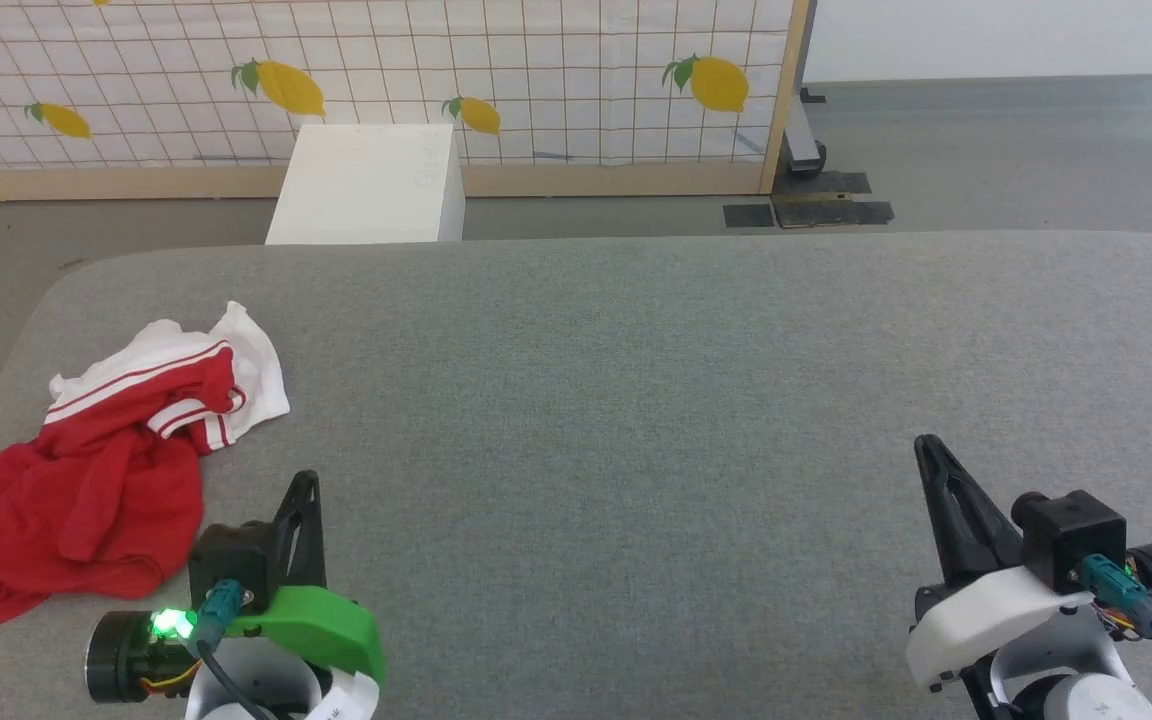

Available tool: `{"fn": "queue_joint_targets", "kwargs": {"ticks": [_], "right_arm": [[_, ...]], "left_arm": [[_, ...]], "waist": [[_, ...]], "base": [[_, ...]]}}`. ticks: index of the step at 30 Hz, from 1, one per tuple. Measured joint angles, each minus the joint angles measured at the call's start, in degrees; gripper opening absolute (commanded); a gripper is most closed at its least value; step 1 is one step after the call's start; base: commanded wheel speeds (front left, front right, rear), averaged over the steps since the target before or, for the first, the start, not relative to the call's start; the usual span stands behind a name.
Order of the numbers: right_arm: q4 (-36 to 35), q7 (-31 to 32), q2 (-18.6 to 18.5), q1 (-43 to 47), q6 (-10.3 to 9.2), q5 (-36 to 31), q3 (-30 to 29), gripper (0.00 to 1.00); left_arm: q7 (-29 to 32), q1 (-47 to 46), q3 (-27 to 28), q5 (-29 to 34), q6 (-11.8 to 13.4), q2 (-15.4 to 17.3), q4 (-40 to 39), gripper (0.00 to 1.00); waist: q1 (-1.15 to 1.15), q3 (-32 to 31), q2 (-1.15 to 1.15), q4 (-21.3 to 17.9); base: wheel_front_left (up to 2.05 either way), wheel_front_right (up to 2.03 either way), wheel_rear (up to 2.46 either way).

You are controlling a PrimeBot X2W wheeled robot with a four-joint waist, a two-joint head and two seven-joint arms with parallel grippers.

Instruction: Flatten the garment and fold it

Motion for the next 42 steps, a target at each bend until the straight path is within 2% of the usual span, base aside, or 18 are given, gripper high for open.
{"fn": "queue_joint_targets", "kwargs": {"ticks": [25, 26, 42], "right_arm": [[0.0, 0.0, 0.0, 0.0, 0.00, 0.0, 0.0, 0.00], [0.0, 0.0, 0.0, 0.0, 0.00, 0.0, 0.0, 1.00], [0.0, 0.0, 0.0, 0.0, 0.01, 0.0, 0.0, 1.00]], "left_arm": [[0.0, 0.0, 0.0, 0.0, 0.0, 0.0, 0.0, 0.00], [0.0, 0.0, 0.0, 0.0, 0.0, 0.0, 0.0, 1.00], [0.0, 0.1, -0.3, 0.0, 0.0, 0.0, 0.0, 1.00]], "waist": [[0.00, 0.0, 0.00, 0.0], [0.00, 0.0, 0.00, 0.0], [0.00, 0.0, 0.00, 0.0]], "base": [[0.00, 0.00, 0.00], [0.00, 0.00, 0.00], [0.00, 0.00, 0.00]]}}
